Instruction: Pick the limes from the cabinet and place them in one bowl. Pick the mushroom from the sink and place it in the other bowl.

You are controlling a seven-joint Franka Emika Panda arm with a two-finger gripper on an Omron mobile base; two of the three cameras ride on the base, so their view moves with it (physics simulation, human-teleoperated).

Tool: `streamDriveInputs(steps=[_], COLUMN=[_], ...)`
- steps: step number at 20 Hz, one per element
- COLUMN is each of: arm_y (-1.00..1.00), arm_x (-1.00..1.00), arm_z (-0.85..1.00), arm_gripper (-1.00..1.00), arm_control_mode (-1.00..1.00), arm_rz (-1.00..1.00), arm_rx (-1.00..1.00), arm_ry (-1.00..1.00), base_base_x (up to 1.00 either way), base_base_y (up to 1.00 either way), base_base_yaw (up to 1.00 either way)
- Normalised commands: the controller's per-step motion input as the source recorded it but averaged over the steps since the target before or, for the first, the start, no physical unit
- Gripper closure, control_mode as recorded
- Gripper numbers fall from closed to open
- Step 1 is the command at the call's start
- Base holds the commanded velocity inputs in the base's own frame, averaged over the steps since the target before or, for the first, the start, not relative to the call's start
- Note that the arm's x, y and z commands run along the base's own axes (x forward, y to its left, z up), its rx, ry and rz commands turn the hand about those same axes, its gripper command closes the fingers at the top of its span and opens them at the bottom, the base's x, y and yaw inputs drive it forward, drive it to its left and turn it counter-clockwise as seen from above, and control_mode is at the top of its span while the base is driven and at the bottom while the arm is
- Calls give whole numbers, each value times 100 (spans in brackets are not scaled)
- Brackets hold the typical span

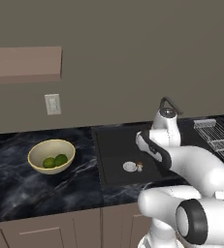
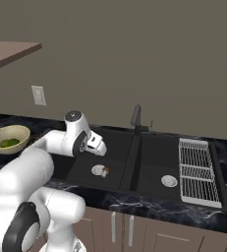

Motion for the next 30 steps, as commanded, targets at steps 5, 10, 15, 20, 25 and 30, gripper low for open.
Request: streamDriveInputs(steps=[5,10,15,20,25,30], arm_y=[-1,-1,-1,-8,-8,0], arm_x=[35,34,33,28,20,29], arm_z=[-40,-38,-19,-32,-38,-33], arm_gripper=[-100,-100,-100,-100,-100,-100], arm_control_mode=[-100,-100,-100,-100,-100,-100], arm_rz=[0,0,0,0,0,0], arm_rx=[0,0,1,1,0,0], arm_ry=[3,2,0,4,1,0], base_base_x=[0,0,0,0,0,0], base_base_y=[0,0,0,0,0,0], base_base_yaw=[0,0,0,0,0,0])
